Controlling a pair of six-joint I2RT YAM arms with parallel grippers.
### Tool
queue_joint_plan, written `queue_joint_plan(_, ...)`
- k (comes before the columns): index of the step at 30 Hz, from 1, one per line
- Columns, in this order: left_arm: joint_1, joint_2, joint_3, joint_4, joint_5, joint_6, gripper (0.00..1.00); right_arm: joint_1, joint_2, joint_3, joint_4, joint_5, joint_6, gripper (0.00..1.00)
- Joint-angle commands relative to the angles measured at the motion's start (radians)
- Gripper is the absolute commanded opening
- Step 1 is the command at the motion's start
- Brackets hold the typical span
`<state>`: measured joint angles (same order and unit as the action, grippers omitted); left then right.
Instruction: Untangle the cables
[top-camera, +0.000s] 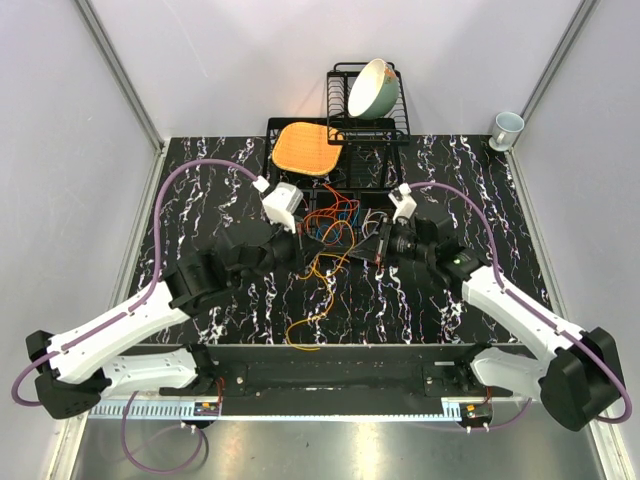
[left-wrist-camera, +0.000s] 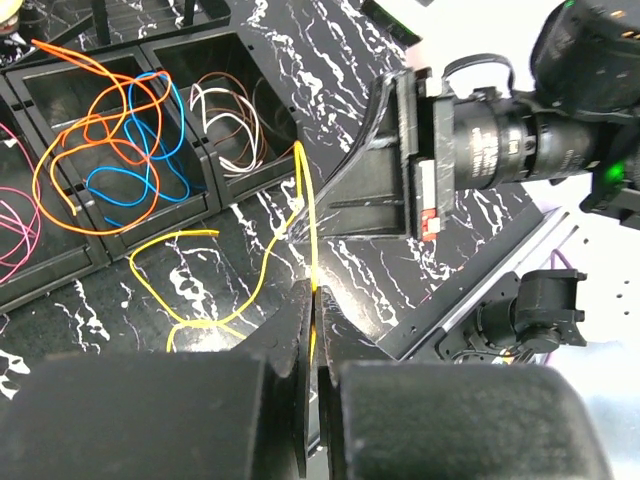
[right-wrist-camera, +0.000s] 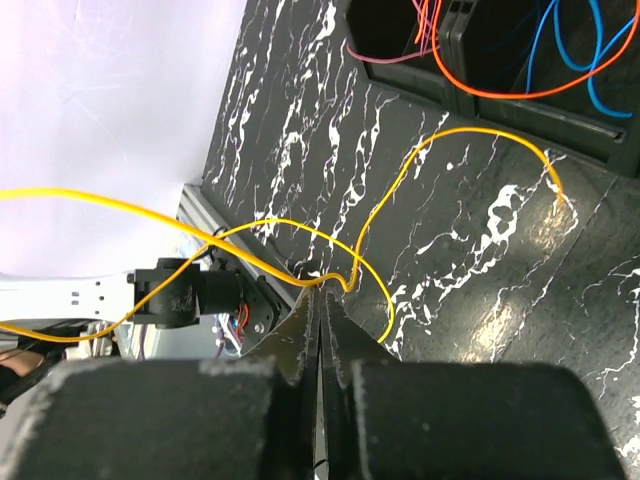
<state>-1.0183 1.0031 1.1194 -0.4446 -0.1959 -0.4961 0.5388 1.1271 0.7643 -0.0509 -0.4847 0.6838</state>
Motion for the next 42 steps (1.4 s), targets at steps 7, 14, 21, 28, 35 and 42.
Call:
queue_joint_plan(7, 0.001, -0.011, -0.042, 0.006, -0.046, -0.007, 0.77, 0.009, -0.098, 0.137, -0.067, 0.081, -0.041, 0.00)
queue_joint_plan(14, 0.001, -0.069, -0.133, 0.001, -0.074, -0.016, 0.85, 0.009, -0.093, 0.214, -0.115, 0.086, -0.047, 0.00)
queue_joint_plan(21, 0.001, -0.078, -0.230, -0.063, -0.131, -0.085, 0.84, 0.009, -0.072, 0.208, -0.173, 0.124, -0.044, 0.01)
queue_joint_plan(28, 0.003, 0.015, -0.334, -0.083, -0.126, -0.219, 0.88, 0.009, -0.061, 0.182, -0.234, 0.169, -0.043, 0.29)
queue_joint_plan(35, -0.015, 0.131, -0.398, -0.002, -0.050, -0.234, 0.91, 0.007, -0.050, 0.185, -0.268, 0.187, -0.043, 0.34)
queue_joint_plan(42, -0.091, 0.149, -0.328, -0.025, -0.011, -0.090, 0.90, 0.009, -0.032, 0.173, -0.276, 0.196, -0.038, 0.34)
